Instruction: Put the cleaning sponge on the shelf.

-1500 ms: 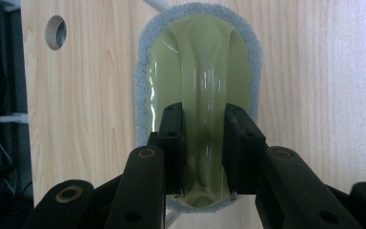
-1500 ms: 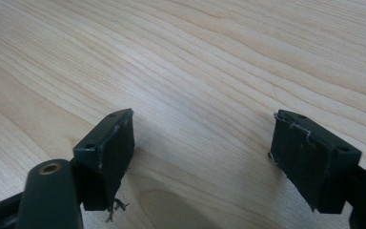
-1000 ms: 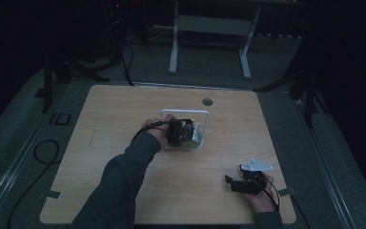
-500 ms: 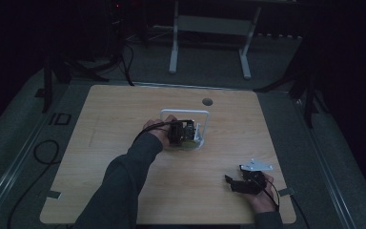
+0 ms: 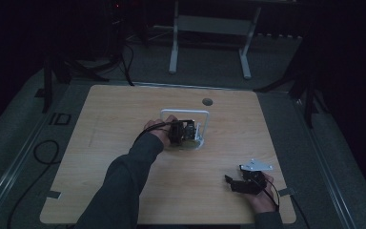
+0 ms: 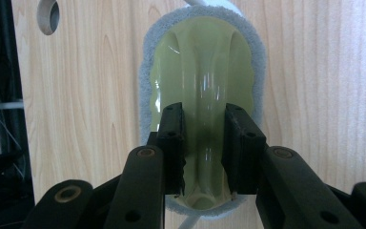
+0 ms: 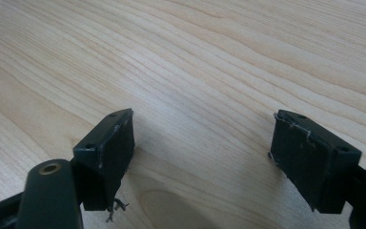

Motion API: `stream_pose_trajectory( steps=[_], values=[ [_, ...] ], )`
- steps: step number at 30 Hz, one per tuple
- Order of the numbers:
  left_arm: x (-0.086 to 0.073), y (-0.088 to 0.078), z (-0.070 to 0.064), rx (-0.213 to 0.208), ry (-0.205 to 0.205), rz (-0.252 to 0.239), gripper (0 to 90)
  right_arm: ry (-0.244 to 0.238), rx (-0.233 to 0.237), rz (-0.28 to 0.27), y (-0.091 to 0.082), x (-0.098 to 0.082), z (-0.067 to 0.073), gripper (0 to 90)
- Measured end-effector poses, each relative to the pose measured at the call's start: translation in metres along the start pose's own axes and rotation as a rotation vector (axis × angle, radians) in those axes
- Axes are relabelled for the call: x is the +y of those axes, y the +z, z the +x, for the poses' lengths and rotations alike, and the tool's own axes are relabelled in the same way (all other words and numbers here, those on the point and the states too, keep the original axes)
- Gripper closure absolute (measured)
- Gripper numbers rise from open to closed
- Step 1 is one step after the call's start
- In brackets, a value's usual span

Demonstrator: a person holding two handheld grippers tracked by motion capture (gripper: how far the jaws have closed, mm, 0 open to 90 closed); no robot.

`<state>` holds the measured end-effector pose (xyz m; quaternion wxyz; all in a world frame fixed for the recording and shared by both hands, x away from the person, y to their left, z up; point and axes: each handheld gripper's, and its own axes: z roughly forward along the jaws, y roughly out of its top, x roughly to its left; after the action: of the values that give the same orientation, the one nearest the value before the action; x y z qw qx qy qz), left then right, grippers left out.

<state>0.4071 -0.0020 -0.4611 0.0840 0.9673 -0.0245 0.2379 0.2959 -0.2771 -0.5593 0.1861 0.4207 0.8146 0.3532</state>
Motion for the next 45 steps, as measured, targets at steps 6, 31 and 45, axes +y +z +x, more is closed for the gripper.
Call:
stream_pose_trajectory(
  steps=[6, 31, 45],
  values=[
    [0.000, 0.001, 0.000, 0.015, 0.000, 0.004, 71.0, 0.000, 0.000, 0.000, 0.000, 0.000, 0.000, 22.2],
    [-0.003, -0.008, 0.000, 0.057, -0.085, -0.008, 57.1, 0.001, 0.001, 0.000, 0.000, 0.000, 0.000, 22.2],
    [-0.021, -0.035, -0.001, 0.025, -0.191, -0.095, 53.5, 0.002, 0.000, -0.001, 0.000, 0.000, 0.000, 22.2]
  ],
)
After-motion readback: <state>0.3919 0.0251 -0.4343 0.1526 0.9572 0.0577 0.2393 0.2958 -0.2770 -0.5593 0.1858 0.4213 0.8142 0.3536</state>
